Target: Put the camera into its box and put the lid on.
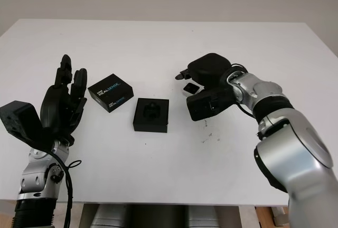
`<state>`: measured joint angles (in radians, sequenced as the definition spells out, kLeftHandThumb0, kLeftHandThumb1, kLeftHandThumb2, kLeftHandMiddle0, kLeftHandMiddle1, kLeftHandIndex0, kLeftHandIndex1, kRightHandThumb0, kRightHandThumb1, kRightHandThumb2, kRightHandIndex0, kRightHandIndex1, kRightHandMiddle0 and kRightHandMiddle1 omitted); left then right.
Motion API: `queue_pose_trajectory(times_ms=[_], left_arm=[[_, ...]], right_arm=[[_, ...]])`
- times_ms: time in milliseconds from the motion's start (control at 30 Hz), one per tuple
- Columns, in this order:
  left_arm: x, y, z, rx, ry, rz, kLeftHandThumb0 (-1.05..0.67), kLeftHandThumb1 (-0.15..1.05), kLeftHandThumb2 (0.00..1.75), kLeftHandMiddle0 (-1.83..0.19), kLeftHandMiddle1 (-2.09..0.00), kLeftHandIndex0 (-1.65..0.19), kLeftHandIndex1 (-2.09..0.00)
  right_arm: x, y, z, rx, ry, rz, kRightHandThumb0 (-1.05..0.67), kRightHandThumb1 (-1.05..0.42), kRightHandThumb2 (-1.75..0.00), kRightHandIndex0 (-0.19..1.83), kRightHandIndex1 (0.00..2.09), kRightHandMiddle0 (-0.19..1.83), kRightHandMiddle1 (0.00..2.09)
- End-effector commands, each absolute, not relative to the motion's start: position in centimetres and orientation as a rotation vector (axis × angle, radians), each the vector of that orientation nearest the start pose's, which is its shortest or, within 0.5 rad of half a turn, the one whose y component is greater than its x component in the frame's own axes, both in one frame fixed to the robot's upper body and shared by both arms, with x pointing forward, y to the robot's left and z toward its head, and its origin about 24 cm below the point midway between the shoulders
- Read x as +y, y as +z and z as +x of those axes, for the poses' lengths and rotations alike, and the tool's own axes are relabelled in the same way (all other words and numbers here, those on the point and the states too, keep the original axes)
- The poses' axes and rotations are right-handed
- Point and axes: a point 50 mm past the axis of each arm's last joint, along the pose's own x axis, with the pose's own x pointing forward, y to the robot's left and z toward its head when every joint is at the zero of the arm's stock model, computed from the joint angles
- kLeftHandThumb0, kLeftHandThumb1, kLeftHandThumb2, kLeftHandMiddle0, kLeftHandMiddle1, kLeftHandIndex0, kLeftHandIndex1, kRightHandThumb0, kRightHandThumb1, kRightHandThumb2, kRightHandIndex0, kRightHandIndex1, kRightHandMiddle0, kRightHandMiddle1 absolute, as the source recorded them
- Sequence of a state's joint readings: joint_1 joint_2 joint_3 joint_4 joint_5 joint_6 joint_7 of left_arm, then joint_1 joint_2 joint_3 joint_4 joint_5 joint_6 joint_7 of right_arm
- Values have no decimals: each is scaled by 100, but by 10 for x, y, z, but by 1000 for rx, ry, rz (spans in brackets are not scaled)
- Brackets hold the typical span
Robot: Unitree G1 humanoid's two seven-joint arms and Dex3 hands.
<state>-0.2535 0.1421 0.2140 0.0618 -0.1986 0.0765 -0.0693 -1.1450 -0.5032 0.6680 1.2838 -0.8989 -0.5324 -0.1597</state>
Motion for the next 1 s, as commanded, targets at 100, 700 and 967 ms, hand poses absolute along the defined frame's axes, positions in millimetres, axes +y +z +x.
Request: queue_pose_trajectory(times_ms=[100, 700, 967], left_arm=[[209, 102, 298, -170, 72, -67, -71, 105, 35, 16, -6, 17, -6], [207, 102, 296, -158, 64, -69, -71, 105, 36, 17, -5, 17, -5], [208, 102, 295, -165, 67, -69, -70, 105, 35, 17, -5, 17, -5]], right_arm=[[-169, 145, 404, -325, 466, -1756, -24, -86, -5, 58, 9, 61, 8], [-179, 140, 404, -291, 438, -1834, -19, -92, -7, 60, 7, 69, 9], [-183, 139, 405, -244, 444, -1882, -20, -94, -6, 58, 6, 71, 9]])
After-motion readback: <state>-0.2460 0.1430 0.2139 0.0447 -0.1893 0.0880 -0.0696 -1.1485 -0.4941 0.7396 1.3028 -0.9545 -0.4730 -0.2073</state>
